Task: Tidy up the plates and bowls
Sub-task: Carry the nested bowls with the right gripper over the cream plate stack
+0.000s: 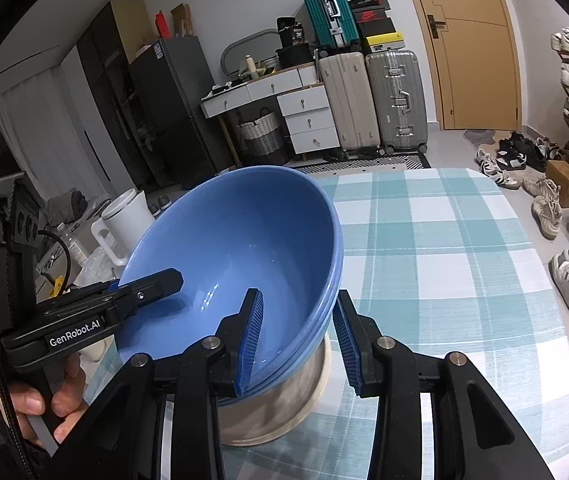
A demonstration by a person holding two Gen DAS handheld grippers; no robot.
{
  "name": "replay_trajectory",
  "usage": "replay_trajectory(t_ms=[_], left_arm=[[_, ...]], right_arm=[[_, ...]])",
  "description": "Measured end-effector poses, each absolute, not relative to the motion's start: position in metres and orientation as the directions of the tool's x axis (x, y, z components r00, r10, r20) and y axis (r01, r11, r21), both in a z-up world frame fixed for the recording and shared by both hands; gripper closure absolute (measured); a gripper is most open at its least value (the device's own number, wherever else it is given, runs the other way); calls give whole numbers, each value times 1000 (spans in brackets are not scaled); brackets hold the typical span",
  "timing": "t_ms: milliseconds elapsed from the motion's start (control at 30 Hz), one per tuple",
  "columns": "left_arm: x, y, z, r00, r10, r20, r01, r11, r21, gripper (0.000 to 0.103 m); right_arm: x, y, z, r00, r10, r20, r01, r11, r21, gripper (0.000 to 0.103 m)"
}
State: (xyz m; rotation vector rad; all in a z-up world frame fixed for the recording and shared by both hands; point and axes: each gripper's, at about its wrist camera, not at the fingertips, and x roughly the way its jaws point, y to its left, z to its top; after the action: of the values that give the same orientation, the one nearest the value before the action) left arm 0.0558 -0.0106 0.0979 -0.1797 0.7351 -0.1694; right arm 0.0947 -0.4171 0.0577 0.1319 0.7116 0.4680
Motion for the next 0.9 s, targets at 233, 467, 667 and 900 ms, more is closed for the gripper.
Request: replay_trajectory(t_ms=[233, 467, 667, 900], left_arm=[[57, 4, 87, 726, -198, -659, 59, 972, -227, 75], [65, 14, 72, 717, -184, -673, 37, 973, -227, 75], [71, 20, 61, 706, -173, -686, 20, 974, -225, 75], [78, 27, 48, 691, -167, -703, 4, 974, -227, 75]], right_arm=[[99, -400, 47, 636, 461, -618, -382, 885, 267, 65], [103, -388, 36, 615, 466, -636, -389, 881, 269, 65], [109, -380, 28, 602, 467, -648, -391, 879, 271, 65], [114, -374, 19, 585, 467, -663, -393, 878, 272, 65]])
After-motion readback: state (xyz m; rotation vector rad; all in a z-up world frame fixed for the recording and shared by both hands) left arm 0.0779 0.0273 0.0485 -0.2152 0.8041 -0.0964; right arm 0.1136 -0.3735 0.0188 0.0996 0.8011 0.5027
